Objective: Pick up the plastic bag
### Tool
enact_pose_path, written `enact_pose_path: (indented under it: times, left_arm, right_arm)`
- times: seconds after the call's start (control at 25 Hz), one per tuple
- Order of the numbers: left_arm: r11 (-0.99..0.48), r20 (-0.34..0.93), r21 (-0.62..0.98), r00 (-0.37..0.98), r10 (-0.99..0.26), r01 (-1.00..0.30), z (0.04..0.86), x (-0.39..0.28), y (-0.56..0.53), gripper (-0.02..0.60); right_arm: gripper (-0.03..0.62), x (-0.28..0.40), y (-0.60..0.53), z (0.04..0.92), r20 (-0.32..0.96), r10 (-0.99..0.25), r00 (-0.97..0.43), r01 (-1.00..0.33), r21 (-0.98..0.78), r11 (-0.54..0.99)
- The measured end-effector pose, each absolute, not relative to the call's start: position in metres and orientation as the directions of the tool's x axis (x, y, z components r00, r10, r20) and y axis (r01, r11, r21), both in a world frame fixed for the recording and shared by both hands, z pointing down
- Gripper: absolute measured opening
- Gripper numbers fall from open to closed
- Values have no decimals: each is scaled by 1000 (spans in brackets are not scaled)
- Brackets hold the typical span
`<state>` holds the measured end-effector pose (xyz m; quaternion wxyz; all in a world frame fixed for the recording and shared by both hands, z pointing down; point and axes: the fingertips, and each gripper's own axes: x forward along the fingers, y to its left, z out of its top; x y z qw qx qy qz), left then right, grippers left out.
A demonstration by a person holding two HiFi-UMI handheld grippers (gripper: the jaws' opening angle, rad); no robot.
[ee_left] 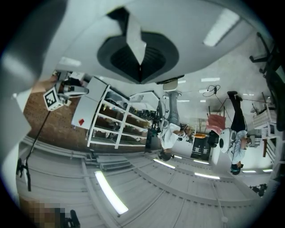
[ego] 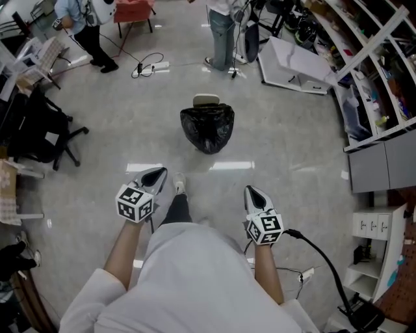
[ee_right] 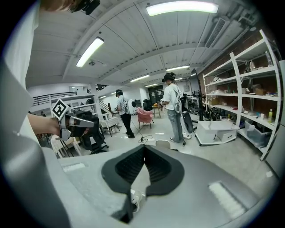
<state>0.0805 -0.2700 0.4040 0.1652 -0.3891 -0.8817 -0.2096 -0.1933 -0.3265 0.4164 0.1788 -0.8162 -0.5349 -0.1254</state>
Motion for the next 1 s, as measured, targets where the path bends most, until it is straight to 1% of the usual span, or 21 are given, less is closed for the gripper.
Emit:
enact_pose_path:
  times: [0.28, 0.6, 0.84, 1.0]
  left_arm:
    - [638, 486, 222, -651, 583, 737, 417, 97, -191, 5]
    - [663, 516, 237, -670, 534, 710, 437, 120, -106, 5]
    - [702, 522, 228, -693, 497, 675, 463, 131, -47, 5]
    - [700, 537, 248, -696, 476, 670, 485, 136, -26, 5]
  right_arm:
    - [3, -184, -251, 424, 430, 823, 371, 928, -149, -341]
    - [3, -159, -167, 440, 486, 799, 354, 935, -150, -322]
    - [3, -139, -103, 461, 526, 781, 336, 941, -157, -300]
    - [3, -129, -75, 473, 559, 764, 323, 946, -162, -281]
